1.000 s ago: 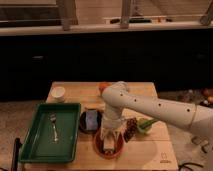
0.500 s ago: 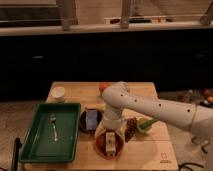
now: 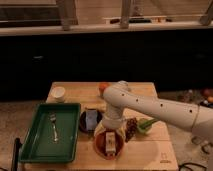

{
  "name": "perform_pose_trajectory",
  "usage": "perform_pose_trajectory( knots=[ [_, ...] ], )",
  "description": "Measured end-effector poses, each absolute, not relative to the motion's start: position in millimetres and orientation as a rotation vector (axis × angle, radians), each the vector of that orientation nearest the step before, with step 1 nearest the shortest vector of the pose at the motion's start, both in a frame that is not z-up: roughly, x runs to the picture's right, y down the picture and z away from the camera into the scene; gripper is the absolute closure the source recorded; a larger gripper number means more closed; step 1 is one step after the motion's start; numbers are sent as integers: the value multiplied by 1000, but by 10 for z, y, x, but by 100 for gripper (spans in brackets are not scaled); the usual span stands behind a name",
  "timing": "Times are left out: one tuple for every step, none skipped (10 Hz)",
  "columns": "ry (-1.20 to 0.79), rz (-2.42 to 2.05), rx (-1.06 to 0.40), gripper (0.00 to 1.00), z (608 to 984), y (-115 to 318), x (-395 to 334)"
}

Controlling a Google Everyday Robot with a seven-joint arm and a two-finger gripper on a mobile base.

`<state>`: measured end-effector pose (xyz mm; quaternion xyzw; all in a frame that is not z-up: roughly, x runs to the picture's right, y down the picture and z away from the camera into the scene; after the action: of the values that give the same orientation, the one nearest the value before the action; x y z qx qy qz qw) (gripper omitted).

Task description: Place eraser in red bowl

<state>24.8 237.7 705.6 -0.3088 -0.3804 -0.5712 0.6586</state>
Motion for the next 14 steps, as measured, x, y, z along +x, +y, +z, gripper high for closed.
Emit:
perform_pose_trajectory(
  knots=[
    [-859, -1295, -691, 20, 7054, 2356, 247],
    [-857, -1294, -683, 20, 7051, 2335, 255],
    [-853, -1292, -675, 20, 7041, 2302, 276],
    [-850, -1292, -667, 20, 7034, 2269, 285],
    [-848, -1292, -660, 20, 7027, 2235, 284],
    [-845, -1290, -650, 20, 7023, 2189, 292],
    [-844, -1289, -643, 20, 7018, 2155, 296],
    [-842, -1288, -633, 20, 7015, 2121, 295],
    [-840, -1289, -627, 20, 7013, 2092, 295],
    [-838, -1294, -624, 20, 7006, 2070, 292],
    [-837, -1298, -622, 20, 7001, 2057, 287],
    [-835, -1300, -620, 20, 6996, 2045, 288],
    [-832, -1302, -615, 20, 6987, 2027, 296],
    [-829, -1304, -612, 20, 6980, 2012, 296]
  ],
)
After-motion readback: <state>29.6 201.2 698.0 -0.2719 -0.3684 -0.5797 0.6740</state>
